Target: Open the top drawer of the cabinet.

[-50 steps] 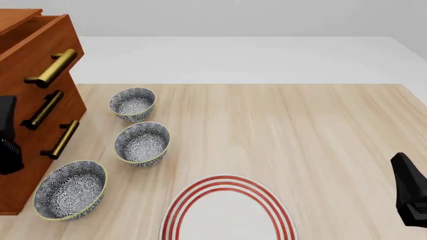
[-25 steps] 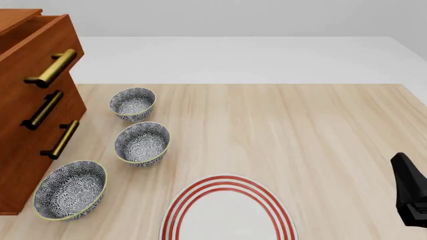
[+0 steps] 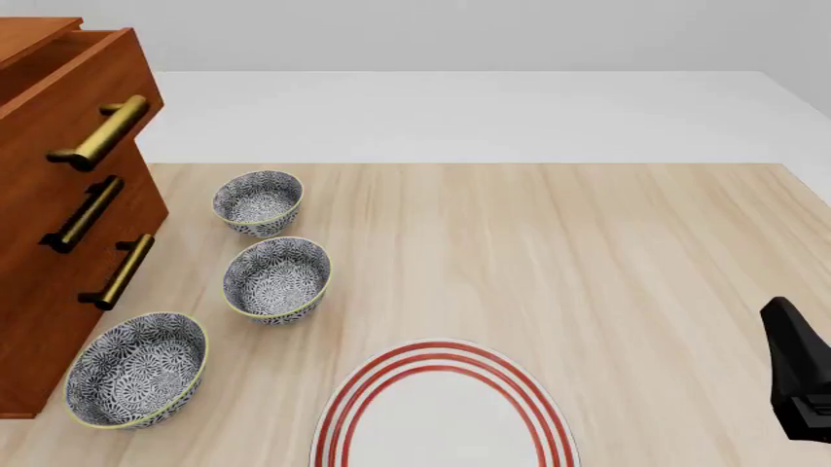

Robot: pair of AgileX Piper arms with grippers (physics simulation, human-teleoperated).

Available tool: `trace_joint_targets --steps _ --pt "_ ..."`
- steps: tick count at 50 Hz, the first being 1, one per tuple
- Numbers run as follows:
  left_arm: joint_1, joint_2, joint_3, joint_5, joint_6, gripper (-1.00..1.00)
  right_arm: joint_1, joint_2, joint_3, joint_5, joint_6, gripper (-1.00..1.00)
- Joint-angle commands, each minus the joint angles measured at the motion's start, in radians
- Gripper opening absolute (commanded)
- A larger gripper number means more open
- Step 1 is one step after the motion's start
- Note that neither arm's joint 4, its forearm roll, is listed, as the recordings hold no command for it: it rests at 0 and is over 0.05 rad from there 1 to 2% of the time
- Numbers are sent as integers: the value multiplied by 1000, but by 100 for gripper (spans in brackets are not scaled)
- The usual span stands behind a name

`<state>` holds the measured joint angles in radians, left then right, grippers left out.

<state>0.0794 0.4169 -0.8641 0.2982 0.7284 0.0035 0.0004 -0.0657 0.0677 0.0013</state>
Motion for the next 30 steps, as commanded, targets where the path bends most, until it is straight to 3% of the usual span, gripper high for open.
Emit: trace_joint_targets --steps 1,2,3,5,8,10,19,21,22,24,25,28,30 --pt "91 151 -261 198 -347 100 0 0 0 0 0 100" --pt "74 156 -272 219 -326 100 0 0 0 0 0 100" --pt "88 191 -320 253 -378 100 0 0 0 0 0 100" --pt "100 212 -336 268 -409 100 0 0 0 0 0 100" --pt "87 242 -371 300 -415 100 0 0 0 0 0 100" --pt "106 300 -415 346 -508 100 0 0 0 0 0 100" --pt "67 367 -559 487 -580 100 0 0 0 0 0 100" --pt "53 363 -556 513 -554 100 0 0 0 0 0 100" --pt "61 378 -569 527 -605 100 0 0 0 0 0 100" --pt "57 378 -549 540 -594 100 0 0 0 0 0 100" --pt "47 386 -550 561 -637 100 0 0 0 0 0 100" --pt "35 401 -558 592 -668 100 0 0 0 0 0 100" --pt "46 397 -552 578 -644 100 0 0 0 0 0 100"
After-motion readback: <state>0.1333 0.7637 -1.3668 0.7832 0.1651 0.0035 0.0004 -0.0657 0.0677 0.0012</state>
